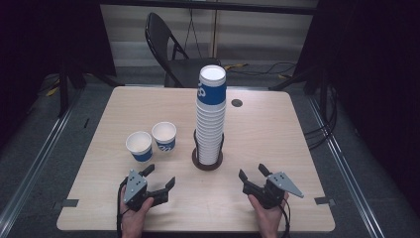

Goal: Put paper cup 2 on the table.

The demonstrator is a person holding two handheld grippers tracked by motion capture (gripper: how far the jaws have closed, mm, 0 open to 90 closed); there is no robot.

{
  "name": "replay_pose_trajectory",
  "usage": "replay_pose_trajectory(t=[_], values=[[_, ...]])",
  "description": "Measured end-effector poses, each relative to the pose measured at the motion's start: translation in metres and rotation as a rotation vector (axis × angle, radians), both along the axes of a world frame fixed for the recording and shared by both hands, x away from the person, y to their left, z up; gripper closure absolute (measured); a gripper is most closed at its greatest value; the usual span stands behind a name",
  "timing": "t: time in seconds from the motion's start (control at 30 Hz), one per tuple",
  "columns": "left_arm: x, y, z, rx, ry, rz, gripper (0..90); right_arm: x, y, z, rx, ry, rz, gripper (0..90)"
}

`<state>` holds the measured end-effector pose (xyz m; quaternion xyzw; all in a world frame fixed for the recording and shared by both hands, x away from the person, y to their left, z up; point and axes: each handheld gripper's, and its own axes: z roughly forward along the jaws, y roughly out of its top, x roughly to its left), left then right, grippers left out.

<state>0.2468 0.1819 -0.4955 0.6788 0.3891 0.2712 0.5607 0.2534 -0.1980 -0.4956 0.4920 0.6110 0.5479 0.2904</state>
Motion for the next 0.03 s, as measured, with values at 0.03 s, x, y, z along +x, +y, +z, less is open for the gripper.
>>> replay_pose_trajectory(t=[0.03], values=[[-0.0001,-0.0001,0.0001,0.007,-0.003,-0.004,15.4,0.0005,0.0003,0.0000,-0.006,0.002,-0.002,20.8]])
